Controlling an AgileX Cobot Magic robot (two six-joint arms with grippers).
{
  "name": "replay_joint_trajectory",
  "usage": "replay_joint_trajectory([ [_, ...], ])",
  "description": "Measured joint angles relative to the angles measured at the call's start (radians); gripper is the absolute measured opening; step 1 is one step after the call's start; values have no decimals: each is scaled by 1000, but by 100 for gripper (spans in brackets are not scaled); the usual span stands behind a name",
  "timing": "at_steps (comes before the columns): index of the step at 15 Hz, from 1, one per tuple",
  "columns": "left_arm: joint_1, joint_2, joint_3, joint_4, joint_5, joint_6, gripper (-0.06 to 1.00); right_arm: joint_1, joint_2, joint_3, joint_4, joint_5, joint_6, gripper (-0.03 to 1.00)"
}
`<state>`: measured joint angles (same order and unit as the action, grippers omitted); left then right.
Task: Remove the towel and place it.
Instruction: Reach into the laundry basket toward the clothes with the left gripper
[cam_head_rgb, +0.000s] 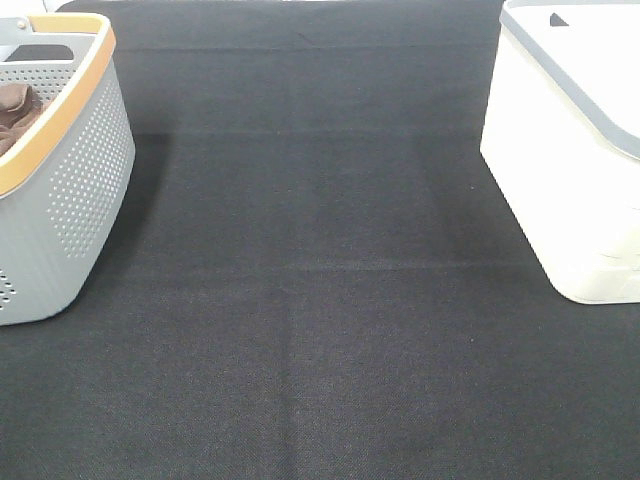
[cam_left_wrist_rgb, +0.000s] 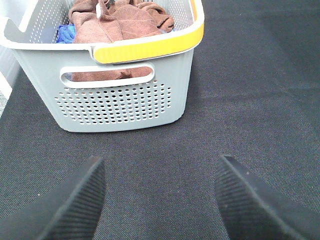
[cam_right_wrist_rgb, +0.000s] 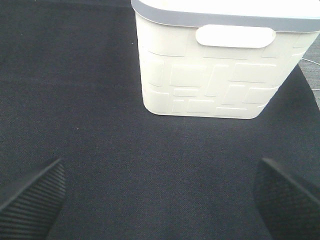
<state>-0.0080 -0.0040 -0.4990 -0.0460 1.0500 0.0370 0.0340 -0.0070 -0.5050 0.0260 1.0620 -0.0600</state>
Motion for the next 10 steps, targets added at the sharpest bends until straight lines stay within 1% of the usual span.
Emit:
replay_joint_trajectory([
  [10, 0, 0, 0, 0, 0, 0, 61, 0, 0, 0, 0, 0, 0, 96],
])
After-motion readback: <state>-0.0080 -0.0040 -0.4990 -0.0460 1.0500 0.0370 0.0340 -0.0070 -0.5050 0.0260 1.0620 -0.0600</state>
